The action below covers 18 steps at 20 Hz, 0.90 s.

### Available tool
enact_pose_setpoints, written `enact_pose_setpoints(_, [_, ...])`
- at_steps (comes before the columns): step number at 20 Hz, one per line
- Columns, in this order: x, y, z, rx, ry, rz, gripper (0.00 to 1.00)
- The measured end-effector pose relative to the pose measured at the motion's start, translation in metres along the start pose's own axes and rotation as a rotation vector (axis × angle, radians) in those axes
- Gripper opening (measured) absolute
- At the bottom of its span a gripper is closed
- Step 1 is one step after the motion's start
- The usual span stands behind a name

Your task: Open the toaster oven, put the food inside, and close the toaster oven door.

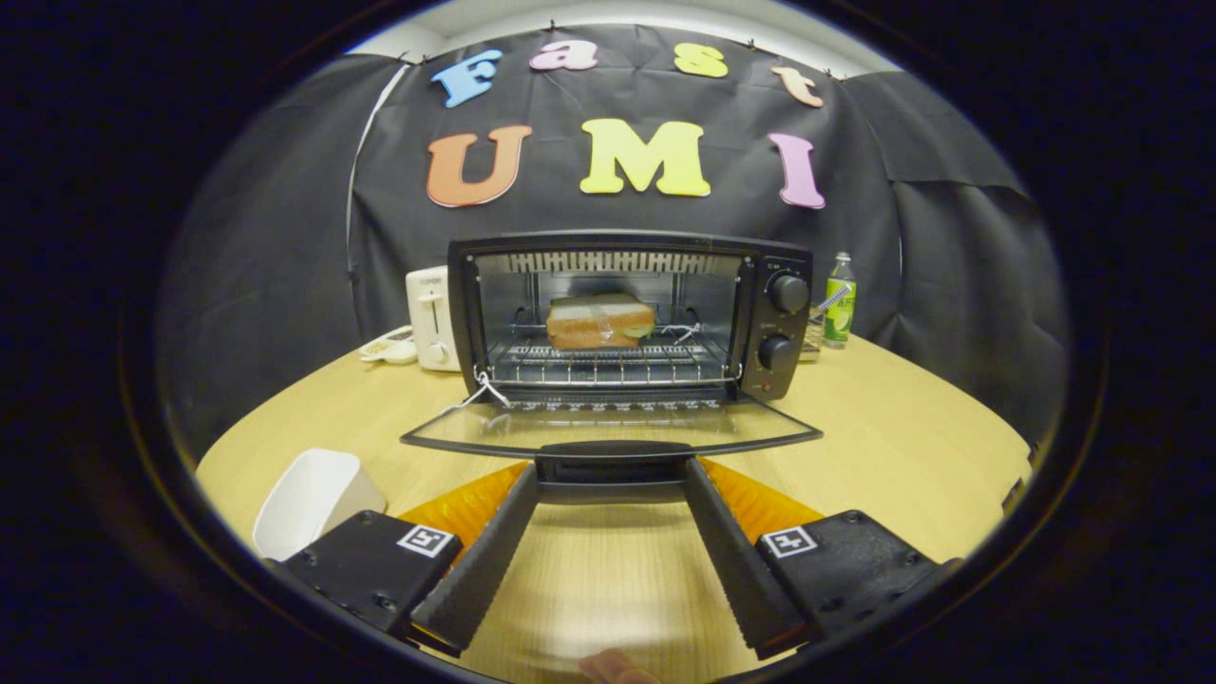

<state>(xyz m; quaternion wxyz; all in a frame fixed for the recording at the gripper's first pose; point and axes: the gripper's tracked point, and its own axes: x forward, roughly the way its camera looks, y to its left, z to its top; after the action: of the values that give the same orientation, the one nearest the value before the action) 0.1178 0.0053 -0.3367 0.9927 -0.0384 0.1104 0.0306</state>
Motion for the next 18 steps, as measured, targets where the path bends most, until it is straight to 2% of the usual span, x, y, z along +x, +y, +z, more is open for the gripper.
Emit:
enact_pose_setpoints(8, [-0.004, 0.001, 0.025, 0.011, -0.164, 0.009, 1.0])
enact_pose_setpoints(18, [-0.006, 0.003, 0.04, -0.001, -0.207, 0.009, 1.0])
